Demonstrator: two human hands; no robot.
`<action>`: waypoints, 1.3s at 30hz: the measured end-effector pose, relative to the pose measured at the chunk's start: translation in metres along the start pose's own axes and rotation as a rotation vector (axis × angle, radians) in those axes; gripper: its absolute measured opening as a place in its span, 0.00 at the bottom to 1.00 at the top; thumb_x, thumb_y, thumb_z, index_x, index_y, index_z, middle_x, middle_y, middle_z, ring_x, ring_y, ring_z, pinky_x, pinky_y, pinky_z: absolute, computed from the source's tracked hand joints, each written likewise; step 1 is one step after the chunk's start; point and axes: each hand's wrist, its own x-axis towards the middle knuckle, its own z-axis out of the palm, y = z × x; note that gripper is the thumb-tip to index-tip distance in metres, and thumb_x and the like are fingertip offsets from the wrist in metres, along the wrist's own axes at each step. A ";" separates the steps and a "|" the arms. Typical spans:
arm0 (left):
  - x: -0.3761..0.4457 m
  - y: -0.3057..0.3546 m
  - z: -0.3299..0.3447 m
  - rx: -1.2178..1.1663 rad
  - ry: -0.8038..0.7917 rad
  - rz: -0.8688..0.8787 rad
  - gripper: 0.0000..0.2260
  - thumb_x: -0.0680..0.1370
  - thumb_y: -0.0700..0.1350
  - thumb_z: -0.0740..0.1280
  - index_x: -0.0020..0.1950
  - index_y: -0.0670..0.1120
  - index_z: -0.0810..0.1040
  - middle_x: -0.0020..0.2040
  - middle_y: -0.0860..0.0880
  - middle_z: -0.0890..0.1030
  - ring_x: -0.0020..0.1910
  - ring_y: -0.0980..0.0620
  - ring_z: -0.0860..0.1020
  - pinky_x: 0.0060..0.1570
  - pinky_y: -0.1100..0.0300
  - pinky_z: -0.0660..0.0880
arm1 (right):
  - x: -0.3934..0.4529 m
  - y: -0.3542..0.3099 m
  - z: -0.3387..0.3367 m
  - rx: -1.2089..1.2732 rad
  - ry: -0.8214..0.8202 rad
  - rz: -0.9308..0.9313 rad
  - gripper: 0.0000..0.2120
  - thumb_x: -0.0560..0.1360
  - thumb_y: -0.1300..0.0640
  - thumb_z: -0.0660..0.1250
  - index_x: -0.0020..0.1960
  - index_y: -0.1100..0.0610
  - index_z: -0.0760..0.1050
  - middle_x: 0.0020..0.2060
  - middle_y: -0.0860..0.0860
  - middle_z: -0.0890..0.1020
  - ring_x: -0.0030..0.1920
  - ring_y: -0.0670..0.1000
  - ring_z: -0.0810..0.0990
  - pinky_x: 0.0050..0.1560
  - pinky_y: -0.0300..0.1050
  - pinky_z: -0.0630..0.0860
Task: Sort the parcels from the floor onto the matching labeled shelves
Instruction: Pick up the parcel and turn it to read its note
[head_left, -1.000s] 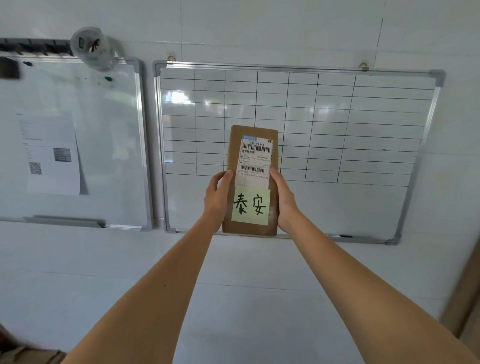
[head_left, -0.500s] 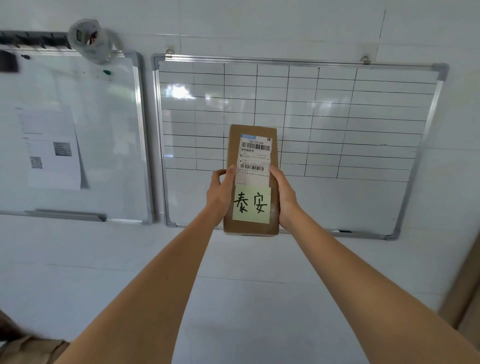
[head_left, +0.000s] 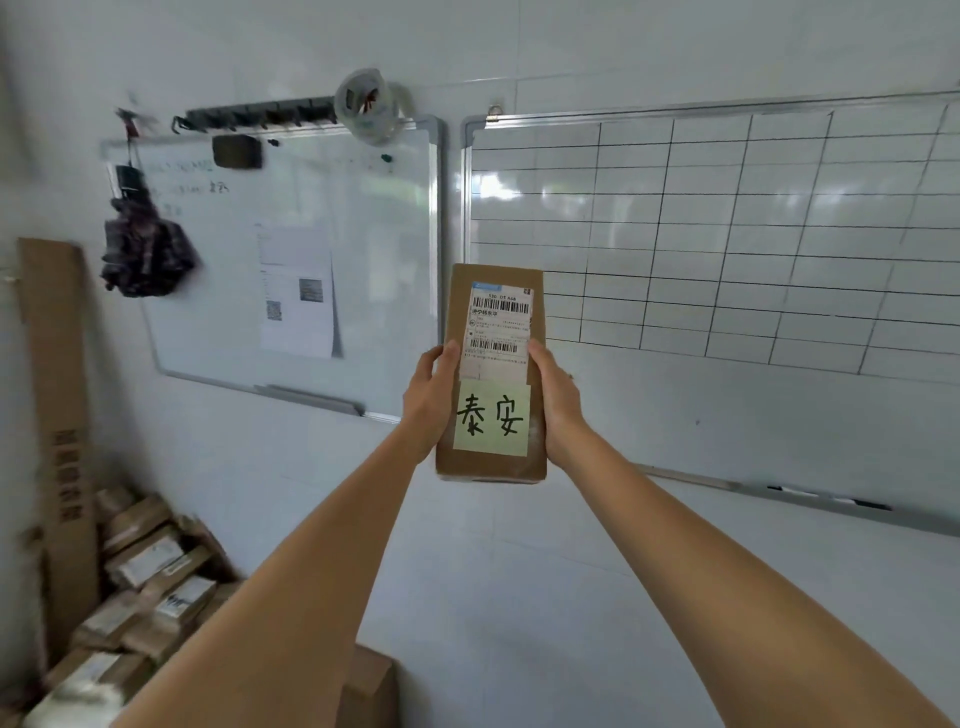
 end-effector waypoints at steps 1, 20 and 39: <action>0.000 -0.002 -0.011 0.019 0.021 -0.003 0.22 0.80 0.64 0.56 0.68 0.53 0.71 0.55 0.49 0.82 0.50 0.49 0.81 0.48 0.56 0.79 | -0.002 0.004 0.010 0.010 -0.021 0.025 0.30 0.72 0.36 0.69 0.63 0.58 0.78 0.50 0.58 0.87 0.49 0.59 0.87 0.43 0.48 0.84; -0.034 -0.009 -0.056 0.212 0.372 -0.027 0.23 0.82 0.62 0.54 0.71 0.52 0.69 0.57 0.47 0.82 0.46 0.52 0.81 0.38 0.62 0.75 | 0.000 0.035 0.051 0.055 -0.377 0.155 0.21 0.76 0.42 0.69 0.55 0.59 0.82 0.51 0.60 0.87 0.50 0.60 0.86 0.58 0.57 0.82; -0.206 0.009 -0.119 0.219 0.813 -0.070 0.18 0.82 0.60 0.57 0.67 0.53 0.72 0.53 0.46 0.83 0.49 0.47 0.81 0.53 0.49 0.80 | -0.144 0.060 0.096 0.028 -0.781 0.214 0.38 0.61 0.32 0.71 0.59 0.59 0.80 0.48 0.57 0.88 0.49 0.60 0.87 0.57 0.60 0.83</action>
